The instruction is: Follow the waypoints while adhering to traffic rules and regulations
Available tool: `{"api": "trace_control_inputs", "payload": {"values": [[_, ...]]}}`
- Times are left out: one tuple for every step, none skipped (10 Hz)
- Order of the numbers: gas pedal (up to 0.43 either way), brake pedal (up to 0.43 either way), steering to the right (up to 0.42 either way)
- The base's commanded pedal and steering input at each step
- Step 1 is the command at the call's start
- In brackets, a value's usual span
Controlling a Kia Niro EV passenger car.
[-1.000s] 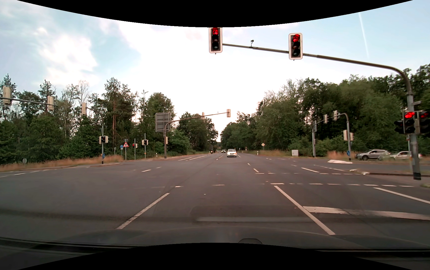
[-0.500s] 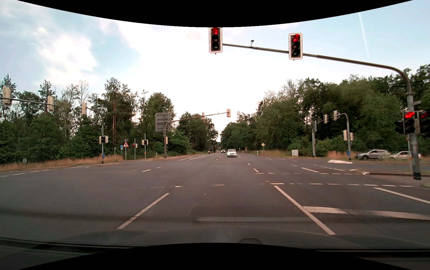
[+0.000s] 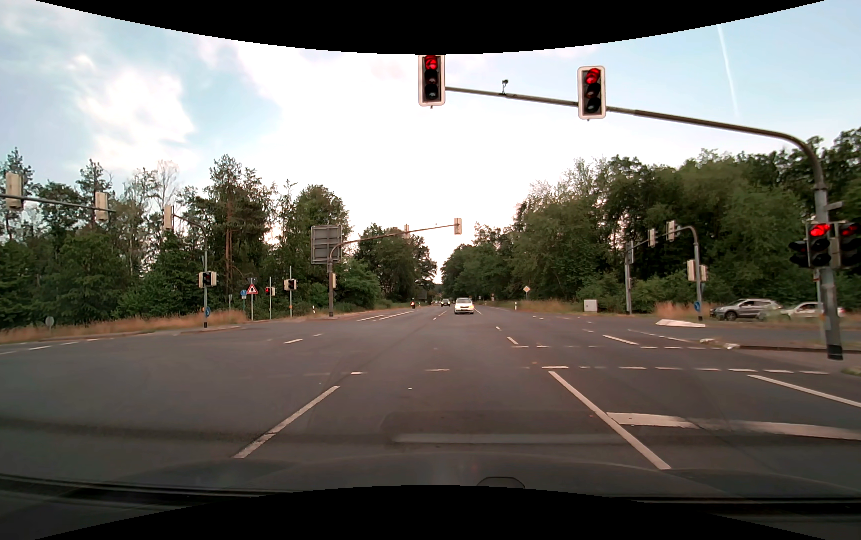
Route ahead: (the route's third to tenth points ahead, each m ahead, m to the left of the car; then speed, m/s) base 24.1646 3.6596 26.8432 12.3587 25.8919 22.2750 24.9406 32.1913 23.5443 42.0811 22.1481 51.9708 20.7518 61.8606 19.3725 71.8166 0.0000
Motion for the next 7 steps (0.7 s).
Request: {"api": "trace_control_inputs", "payload": {"values": [[0.000, 0.256, -0.025], [0.000, 0.256, -0.025], [0.000, 0.250, -0.025], [0.000, 0.256, -0.025], [0.000, 0.256, -0.025], [0.000, 0.256, -0.025], [0.000, 0.256, -0.025]]}}
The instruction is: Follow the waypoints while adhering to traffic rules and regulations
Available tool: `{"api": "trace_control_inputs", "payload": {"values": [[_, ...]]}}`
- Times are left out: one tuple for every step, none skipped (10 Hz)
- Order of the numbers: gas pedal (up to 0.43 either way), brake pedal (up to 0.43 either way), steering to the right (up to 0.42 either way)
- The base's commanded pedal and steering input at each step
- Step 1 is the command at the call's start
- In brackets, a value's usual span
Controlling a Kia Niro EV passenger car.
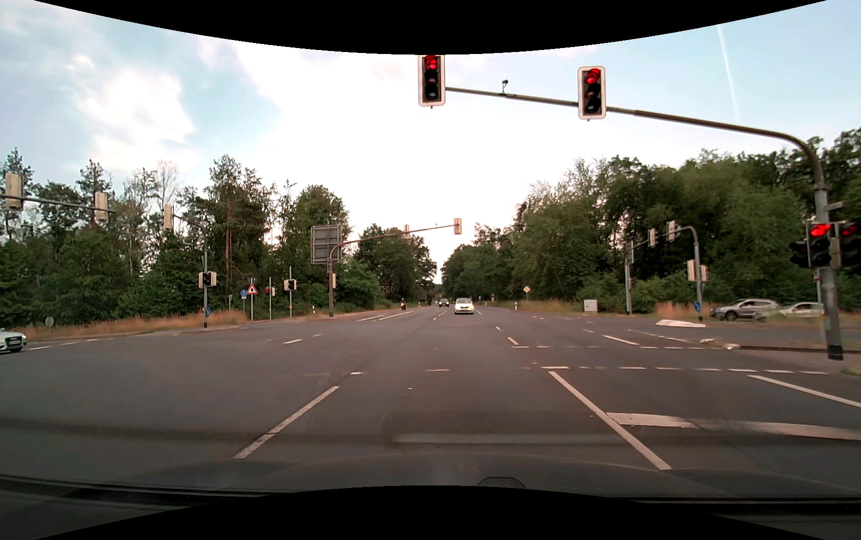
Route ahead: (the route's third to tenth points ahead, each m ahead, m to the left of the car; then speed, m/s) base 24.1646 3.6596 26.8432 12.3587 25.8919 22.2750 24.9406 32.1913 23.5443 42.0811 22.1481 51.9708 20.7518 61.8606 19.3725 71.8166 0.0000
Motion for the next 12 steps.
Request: {"api": "trace_control_inputs", "payload": {"values": [[0.000, 0.256, -0.025], [0.000, 0.256, -0.025], [0.000, 0.256, -0.024], [0.000, 0.256, -0.024], [0.000, 0.256, -0.024], [0.000, 0.256, -0.024], [0.000, 0.256, -0.024], [0.000, 0.256, -0.024], [0.000, 0.256, -0.024], [0.000, 0.256, -0.024], [0.000, 0.256, -0.024], [0.000, 0.250, -0.024]]}}
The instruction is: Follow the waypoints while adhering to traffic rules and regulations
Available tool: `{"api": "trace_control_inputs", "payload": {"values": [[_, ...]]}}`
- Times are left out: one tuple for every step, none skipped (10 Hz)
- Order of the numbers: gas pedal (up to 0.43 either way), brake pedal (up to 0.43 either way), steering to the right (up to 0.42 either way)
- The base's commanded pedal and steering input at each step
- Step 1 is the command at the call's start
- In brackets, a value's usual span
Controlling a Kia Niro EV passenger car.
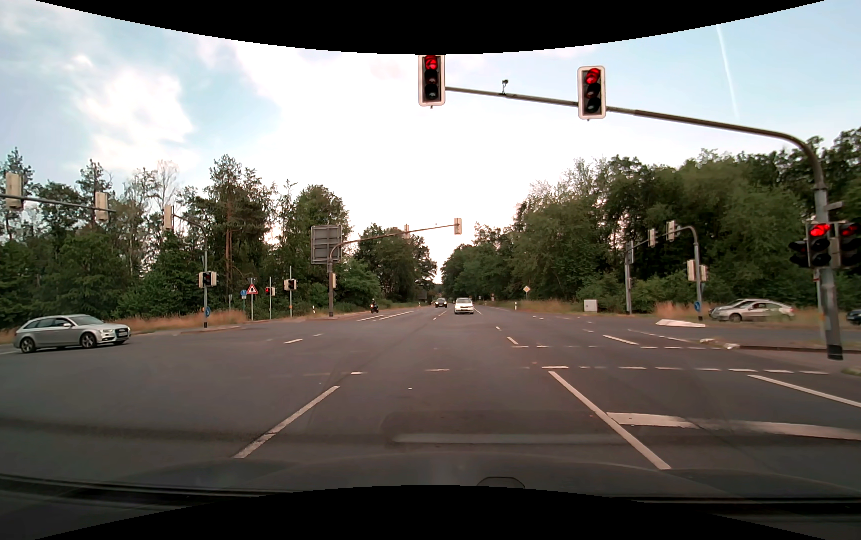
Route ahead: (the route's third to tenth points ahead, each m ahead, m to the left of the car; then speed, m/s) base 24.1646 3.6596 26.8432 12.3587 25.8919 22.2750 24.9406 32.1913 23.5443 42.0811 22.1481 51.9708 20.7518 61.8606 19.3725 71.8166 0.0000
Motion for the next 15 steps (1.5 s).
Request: {"api": "trace_control_inputs", "payload": {"values": [[0.000, 0.256, -0.024], [0.000, 0.250, -0.024], [0.000, 0.256, -0.024], [0.000, 0.256, -0.024], [0.000, 0.256, -0.024], [0.000, 0.256, -0.024], [0.000, 0.256, -0.024], [0.000, 0.250, -0.024], [0.000, 0.256, -0.024], [0.000, 0.256, -0.024], [0.000, 0.256, -0.025], [0.000, 0.256, -0.024], [0.000, 0.256, -0.024], [0.000, 0.256, -0.024], [0.000, 0.256, -0.024]]}}
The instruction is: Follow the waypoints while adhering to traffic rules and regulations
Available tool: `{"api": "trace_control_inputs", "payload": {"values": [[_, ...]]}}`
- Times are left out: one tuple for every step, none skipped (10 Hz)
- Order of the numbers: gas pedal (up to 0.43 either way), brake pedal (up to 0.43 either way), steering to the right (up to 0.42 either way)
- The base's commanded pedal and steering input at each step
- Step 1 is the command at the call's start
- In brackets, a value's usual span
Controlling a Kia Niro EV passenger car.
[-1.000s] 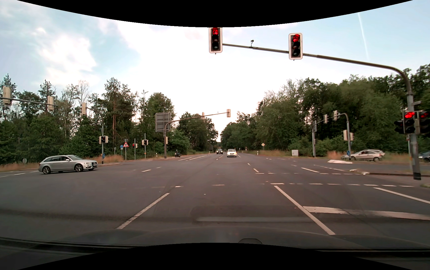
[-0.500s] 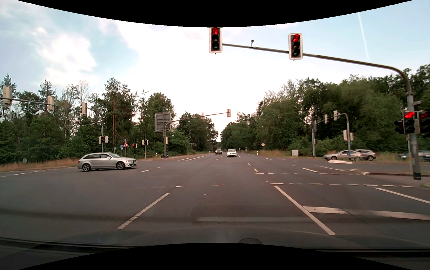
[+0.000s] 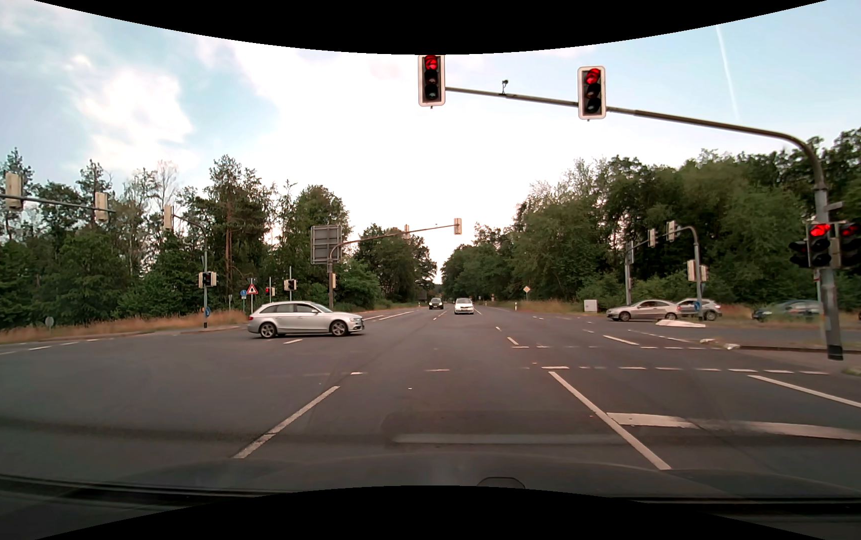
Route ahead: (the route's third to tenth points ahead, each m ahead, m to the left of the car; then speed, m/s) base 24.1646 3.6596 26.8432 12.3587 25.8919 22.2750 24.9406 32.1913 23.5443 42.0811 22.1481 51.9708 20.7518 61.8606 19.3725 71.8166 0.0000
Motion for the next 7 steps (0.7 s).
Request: {"api": "trace_control_inputs", "payload": {"values": [[0.000, 0.256, -0.025], [0.000, 0.256, -0.024], [0.000, 0.256, -0.025], [0.000, 0.256, -0.024], [0.000, 0.256, -0.024], [0.000, 0.256, -0.024], [0.000, 0.256, -0.024]]}}
